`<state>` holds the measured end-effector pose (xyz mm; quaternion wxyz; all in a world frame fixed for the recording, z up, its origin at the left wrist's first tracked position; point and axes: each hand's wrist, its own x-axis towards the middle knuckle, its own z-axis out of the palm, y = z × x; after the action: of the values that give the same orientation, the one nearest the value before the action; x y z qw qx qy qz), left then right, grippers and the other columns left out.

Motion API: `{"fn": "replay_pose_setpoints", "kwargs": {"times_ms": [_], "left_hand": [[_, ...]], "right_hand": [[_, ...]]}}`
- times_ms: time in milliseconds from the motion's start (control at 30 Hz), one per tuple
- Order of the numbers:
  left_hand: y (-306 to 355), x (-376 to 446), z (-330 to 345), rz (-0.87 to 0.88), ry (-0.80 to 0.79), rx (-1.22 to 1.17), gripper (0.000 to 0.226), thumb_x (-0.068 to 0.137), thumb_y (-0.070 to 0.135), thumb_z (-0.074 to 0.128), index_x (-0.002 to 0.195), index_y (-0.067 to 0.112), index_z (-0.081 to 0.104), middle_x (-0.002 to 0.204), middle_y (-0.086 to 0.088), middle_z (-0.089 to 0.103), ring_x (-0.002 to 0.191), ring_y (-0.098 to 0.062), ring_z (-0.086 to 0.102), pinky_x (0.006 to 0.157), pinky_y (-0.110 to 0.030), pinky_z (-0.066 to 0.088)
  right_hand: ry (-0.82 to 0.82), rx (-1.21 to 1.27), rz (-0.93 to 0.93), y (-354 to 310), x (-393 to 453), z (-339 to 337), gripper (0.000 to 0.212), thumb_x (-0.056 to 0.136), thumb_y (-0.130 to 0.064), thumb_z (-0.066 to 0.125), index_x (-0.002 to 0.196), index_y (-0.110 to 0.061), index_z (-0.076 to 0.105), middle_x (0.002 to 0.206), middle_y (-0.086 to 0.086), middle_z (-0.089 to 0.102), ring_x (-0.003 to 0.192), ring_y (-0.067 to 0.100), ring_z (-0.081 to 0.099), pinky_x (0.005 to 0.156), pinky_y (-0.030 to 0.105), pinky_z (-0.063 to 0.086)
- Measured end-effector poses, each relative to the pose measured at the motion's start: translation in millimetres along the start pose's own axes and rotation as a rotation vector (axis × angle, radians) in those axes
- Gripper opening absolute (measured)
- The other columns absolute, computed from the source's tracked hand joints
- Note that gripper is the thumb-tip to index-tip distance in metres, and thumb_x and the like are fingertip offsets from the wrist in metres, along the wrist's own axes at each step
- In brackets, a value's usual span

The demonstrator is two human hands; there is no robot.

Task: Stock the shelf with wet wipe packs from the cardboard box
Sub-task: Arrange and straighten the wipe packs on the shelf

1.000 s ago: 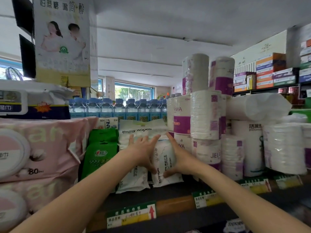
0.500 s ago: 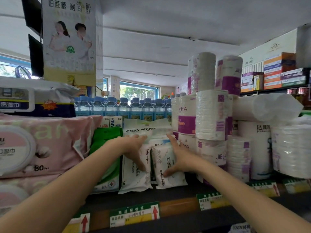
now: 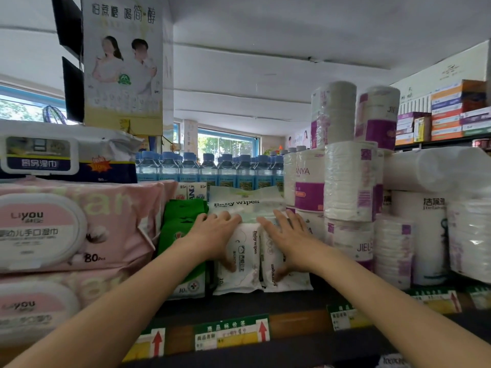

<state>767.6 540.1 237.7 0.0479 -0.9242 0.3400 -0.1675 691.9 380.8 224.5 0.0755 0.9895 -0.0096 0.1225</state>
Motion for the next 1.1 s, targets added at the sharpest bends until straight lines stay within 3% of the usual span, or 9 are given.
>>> {"fn": "replay_pose_setpoints", "kwargs": {"times_ms": [100, 200, 367, 533, 700, 800, 967, 1100], "left_hand": [[-0.2, -4.1, -0.9, 0.001, -0.008, 0.062, 0.109, 0.065, 0.055, 0.073, 0.148, 0.027, 0.008, 0.151, -0.002, 0.024, 0.140, -0.027, 0.022, 0.117, -0.049, 0.011], [-0.9, -14.5, -4.9, -0.030, -0.023, 0.066, 0.112, 0.069, 0.055, 0.071, 0.149, 0.023, 0.000, 0.156, -0.004, 0.015, 0.144, -0.026, 0.012, 0.117, -0.050, 0.002], [-7.9, -34.2, -2.0, -0.105, 0.050, 0.157, 0.081, 0.081, 0.045, 0.063, 0.143, 0.012, 0.022, 0.147, -0.006, 0.033, 0.141, -0.025, 0.022, 0.117, -0.049, 0.002], [-15.8, -30.8, -0.6, -0.181, 0.094, 0.055, 0.072, 0.087, 0.022, 0.057, 0.145, 0.014, 0.016, 0.147, -0.004, 0.038, 0.140, -0.024, 0.024, 0.117, -0.046, 0.005], [-25.6, -13.0, -2.8, -0.195, 0.235, -0.137, 0.040, 0.089, 0.003, 0.043, 0.122, 0.024, 0.052, 0.127, -0.004, 0.057, 0.126, -0.023, 0.041, 0.112, -0.040, 0.019], [-19.1, -5.1, -2.6, -0.198, 0.298, -0.133, 0.032, 0.090, 0.005, 0.044, 0.111, 0.023, 0.060, 0.119, -0.002, 0.060, 0.121, -0.022, 0.042, 0.108, -0.036, 0.024], [-14.2, -8.9, -2.6, -0.233, 0.324, -0.110, 0.030, 0.092, 0.008, 0.040, 0.113, 0.022, 0.057, 0.119, -0.003, 0.060, 0.119, -0.023, 0.044, 0.107, -0.036, 0.025], [-12.6, -29.2, -5.1, -0.216, 0.207, 0.228, 0.042, 0.093, 0.011, 0.040, 0.136, 0.008, 0.036, 0.138, -0.011, 0.047, 0.132, -0.028, 0.036, 0.115, -0.041, 0.015]], "right_hand": [[0.006, -0.014, 0.007, -2.4, -1.3, -0.5, 0.117, 0.074, -0.033, 0.075, 0.146, -0.030, -0.018, 0.155, 0.011, -0.020, 0.140, 0.036, -0.022, 0.114, 0.048, -0.009], [0.018, -0.021, 0.016, 2.8, -5.1, 0.4, 0.122, 0.070, -0.044, 0.075, 0.145, -0.030, -0.019, 0.155, 0.010, -0.020, 0.142, 0.034, -0.021, 0.115, 0.047, -0.008], [0.127, 0.057, -0.105, 0.7, -3.4, -11.6, 0.119, 0.067, -0.056, 0.072, 0.147, -0.027, -0.012, 0.157, 0.003, -0.012, 0.145, 0.024, -0.013, 0.114, 0.039, -0.008], [0.081, -0.176, -0.219, -31.7, 15.2, 0.0, 0.118, 0.070, -0.049, 0.072, 0.148, -0.024, -0.013, 0.158, 0.005, -0.007, 0.146, 0.025, -0.006, 0.113, 0.049, -0.013], [0.093, -0.233, -0.246, -37.0, 20.2, 6.3, 0.120, 0.072, -0.051, 0.070, 0.145, -0.024, -0.021, 0.158, 0.007, -0.004, 0.144, 0.036, -0.004, 0.113, 0.057, -0.007], [0.050, -0.190, -0.251, -35.7, 16.6, 6.2, 0.119, 0.073, -0.058, 0.065, 0.140, -0.032, -0.029, 0.157, 0.011, -0.013, 0.141, 0.042, -0.014, 0.112, 0.058, -0.011], [0.123, -0.209, -0.170, -47.0, 19.0, 12.5, 0.125, 0.070, -0.064, 0.064, 0.129, -0.032, -0.041, 0.156, 0.016, -0.012, 0.139, 0.048, -0.013, 0.107, 0.063, -0.014], [0.159, -0.306, -0.142, -54.2, 27.4, 11.6, 0.131, 0.066, -0.059, 0.071, 0.138, -0.028, -0.034, 0.155, 0.019, -0.011, 0.140, 0.049, -0.005, 0.107, 0.065, -0.007]]}}
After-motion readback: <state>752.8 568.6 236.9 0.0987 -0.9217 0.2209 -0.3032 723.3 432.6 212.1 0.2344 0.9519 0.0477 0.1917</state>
